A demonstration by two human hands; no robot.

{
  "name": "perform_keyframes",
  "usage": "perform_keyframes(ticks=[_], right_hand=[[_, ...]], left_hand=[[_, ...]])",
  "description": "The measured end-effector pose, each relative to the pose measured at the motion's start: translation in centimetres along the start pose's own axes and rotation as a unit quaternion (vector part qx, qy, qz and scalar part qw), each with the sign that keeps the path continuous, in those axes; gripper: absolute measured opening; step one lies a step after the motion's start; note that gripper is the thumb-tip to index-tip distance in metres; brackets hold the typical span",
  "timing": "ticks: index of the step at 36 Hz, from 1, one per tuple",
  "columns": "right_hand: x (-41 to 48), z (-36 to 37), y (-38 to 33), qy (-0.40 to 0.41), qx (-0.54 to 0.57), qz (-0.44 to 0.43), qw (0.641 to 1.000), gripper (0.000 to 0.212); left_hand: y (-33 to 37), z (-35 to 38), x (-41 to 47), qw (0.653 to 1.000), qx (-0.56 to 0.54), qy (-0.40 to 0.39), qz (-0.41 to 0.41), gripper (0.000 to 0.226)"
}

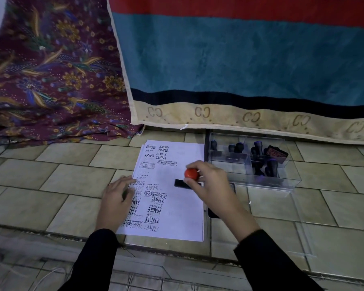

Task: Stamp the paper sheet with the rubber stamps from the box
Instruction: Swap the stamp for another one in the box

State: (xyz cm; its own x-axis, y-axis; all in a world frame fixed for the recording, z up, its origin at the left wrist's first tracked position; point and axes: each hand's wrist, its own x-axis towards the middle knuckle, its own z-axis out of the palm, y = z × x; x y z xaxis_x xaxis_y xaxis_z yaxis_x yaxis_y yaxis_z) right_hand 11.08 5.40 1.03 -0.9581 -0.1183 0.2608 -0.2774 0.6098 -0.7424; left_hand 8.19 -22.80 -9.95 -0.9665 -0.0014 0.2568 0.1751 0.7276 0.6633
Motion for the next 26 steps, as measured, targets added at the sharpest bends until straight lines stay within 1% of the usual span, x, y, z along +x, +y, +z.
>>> perform_keyframes(ticks=[4, 8, 11, 16, 21, 26], right_hand=[[2.9, 3.0, -1.0, -0.025, -0.001, -0.011, 1.000, 0.025], [5.0, 5.3, -1.8, -0.047, -0.030, -0.010, 0.998, 0.028], [5.8, 6.6, -2.0, -0.060, -0.038, 0.001, 0.997, 0.030], [6.2, 7.4, -1.9, -0.077, -0.045, 0.010, 0.996, 0.029], [5.8, 7.8, -1.6, -0.076, -0.060, 0.005, 0.995, 0.027], [5.4, 8.1, -1.4, -0.081, -0.068, -0.002, 0.994, 0.026]], left_hand=[[0.3, -0.1, 0.0, 1.000, 0.003, 0.003, -0.004, 0.037], [0.3, -0.1, 0.1, 1.000, 0.010, 0.003, 0.002, 0.043], [0.4, 0.0, 0.0, 1.000, 0.020, 0.005, 0.001, 0.041], [0.5, -0.1, 0.0, 1.000, 0.024, 0.006, -0.004, 0.035], [0.1, 0.0, 0.1, 1.000, 0.025, 0.002, 0.000, 0.042], [0.0, 0.0, 0.2, 1.000, 0.030, 0.001, -0.001, 0.041]])
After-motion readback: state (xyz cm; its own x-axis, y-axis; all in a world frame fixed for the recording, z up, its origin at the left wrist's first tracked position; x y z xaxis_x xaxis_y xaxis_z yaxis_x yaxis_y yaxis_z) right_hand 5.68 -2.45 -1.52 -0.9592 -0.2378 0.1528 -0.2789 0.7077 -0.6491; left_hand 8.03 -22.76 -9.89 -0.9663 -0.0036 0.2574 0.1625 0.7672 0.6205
